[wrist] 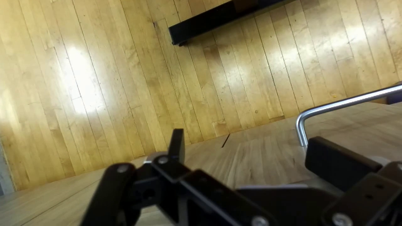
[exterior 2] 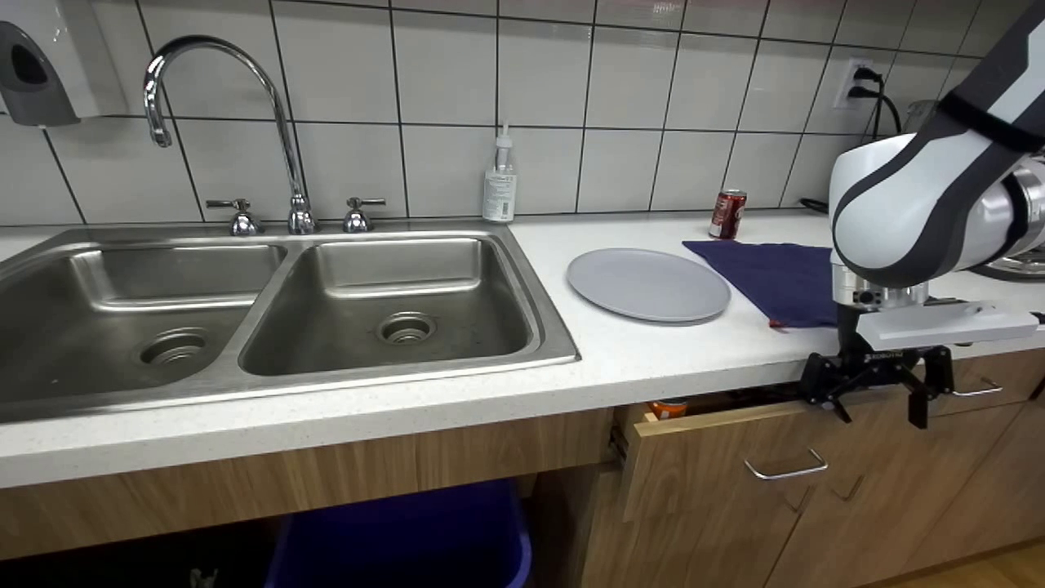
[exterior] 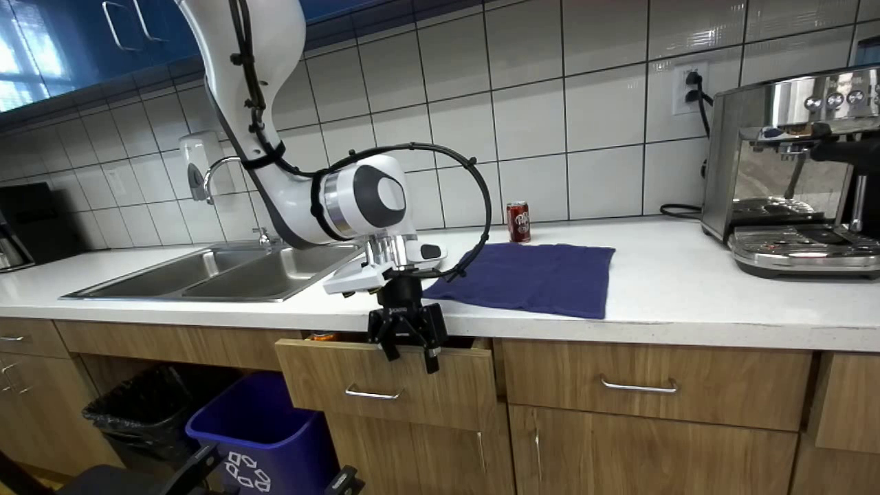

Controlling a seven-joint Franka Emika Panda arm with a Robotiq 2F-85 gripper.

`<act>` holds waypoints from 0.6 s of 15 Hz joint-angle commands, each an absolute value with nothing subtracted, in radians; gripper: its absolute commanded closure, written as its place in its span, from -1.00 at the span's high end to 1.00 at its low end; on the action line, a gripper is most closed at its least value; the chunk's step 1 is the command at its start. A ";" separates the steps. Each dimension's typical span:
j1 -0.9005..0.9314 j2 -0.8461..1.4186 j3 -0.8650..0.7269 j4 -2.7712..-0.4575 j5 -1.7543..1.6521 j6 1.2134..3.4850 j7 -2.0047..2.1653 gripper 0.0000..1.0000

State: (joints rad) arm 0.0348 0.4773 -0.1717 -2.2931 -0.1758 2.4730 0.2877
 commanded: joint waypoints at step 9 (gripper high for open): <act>0.028 0.522 -0.159 -2.220 -0.161 2.531 0.284 1.00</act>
